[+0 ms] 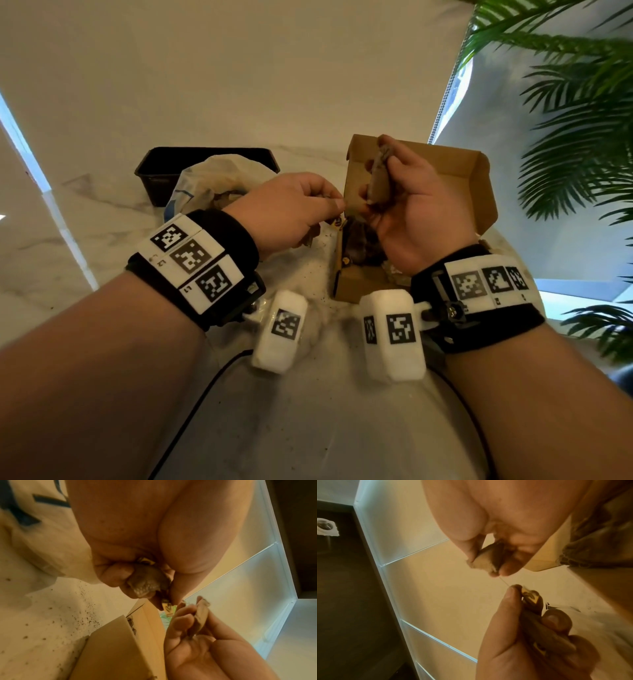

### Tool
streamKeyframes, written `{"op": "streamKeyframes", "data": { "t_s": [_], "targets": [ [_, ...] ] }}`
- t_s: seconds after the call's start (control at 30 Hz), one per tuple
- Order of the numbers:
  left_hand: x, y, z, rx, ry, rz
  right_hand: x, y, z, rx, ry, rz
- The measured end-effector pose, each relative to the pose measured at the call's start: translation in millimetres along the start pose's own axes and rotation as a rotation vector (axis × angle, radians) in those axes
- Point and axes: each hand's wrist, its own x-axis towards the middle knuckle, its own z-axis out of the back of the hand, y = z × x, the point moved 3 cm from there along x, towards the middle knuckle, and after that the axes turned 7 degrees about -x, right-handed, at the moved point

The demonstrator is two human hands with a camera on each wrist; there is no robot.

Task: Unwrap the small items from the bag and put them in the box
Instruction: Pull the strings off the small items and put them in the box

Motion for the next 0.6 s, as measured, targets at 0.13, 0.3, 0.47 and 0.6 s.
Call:
{"op": "streamKeyframes", "data": {
  "t_s": [0.13,0.3,0.47,0.6],
  "targets": [
    [0.4,-0.3,0.1,-0.019,-0.017,0.002,3.2,-2.6,7.3,-0.043,-0.149,-0.015],
    [0.8,1.2,1.3,-0.029,-0.017,0.021,3.7,-4.5,8.5,-0.052,-0.163,-0.013],
    [1.3,3.5,4.2,-0.044,-0.047,0.04,5.5,-4.1,10.9,-0.063,-0.165,-0.01],
    [-0.6,2.8,4.0,0.0,-0.021,0.053,6.8,-4.7,13.4,-0.057,-0.188,-0.01]
  ]
}}
